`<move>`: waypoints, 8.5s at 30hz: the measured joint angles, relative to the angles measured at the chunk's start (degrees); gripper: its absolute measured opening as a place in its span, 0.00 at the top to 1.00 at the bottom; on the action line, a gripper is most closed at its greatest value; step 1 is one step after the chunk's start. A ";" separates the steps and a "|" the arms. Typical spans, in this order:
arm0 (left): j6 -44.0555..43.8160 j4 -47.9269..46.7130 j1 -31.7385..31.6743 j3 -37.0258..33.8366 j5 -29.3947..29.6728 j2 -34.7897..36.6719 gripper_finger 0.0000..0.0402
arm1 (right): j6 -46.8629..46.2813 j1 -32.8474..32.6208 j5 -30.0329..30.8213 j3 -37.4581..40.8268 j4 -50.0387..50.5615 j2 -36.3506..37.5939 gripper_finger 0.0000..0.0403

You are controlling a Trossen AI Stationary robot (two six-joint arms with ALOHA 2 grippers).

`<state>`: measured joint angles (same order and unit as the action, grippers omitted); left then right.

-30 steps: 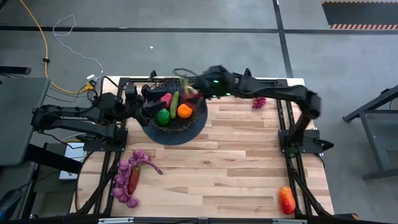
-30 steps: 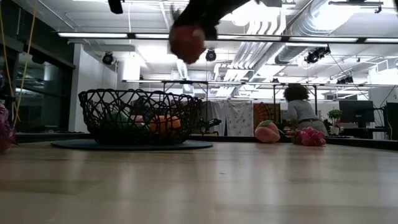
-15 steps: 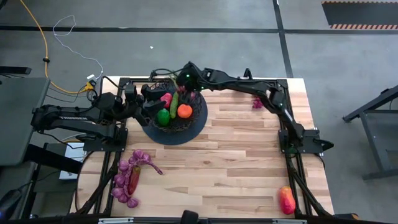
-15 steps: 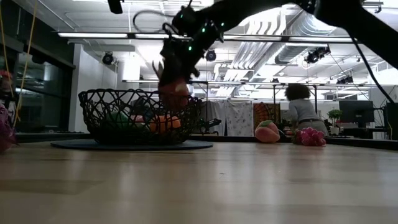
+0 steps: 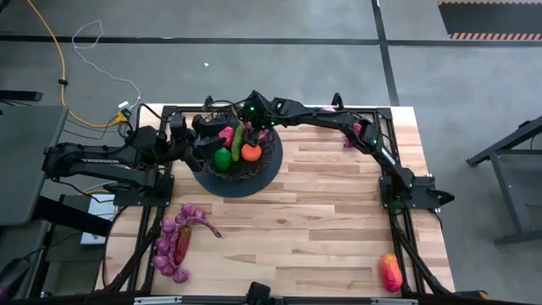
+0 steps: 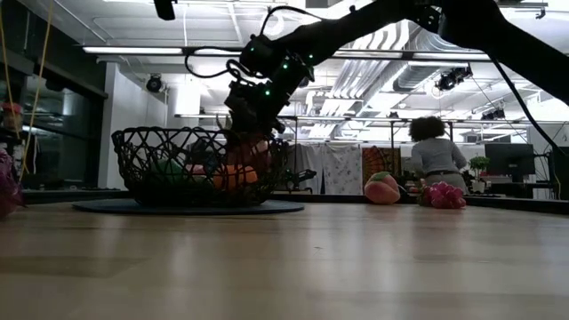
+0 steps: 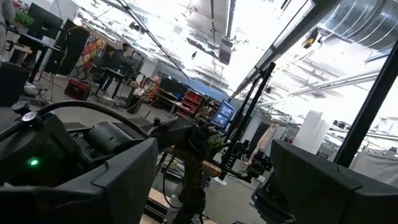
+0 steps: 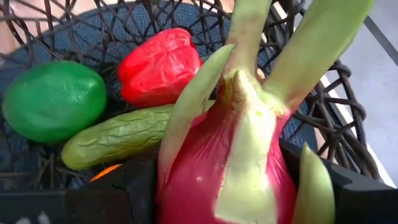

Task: Build produce basket
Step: Put the red dragon fruit into the black wire basket, then put the pink peach into the black wire basket

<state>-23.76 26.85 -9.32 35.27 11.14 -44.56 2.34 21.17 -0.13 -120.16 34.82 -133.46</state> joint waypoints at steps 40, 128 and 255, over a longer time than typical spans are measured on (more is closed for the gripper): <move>2.27 -0.94 -0.07 -0.04 0.31 0.00 0.25 | -5.11 3.67 -16.61 37.73 -3.77 40.29 0.03; -0.10 -6.08 -0.08 -0.04 3.55 -0.22 0.25 | -30.64 28.66 1.16 35.65 16.77 19.39 0.03; 2.92 -12.72 -0.09 7.19 -0.58 -0.17 0.25 | -3.79 -5.29 -1.55 33.83 -14.07 21.96 0.11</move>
<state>-20.84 14.13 -9.41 42.46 10.56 -44.73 -1.45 15.88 -1.67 -86.32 20.74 -111.50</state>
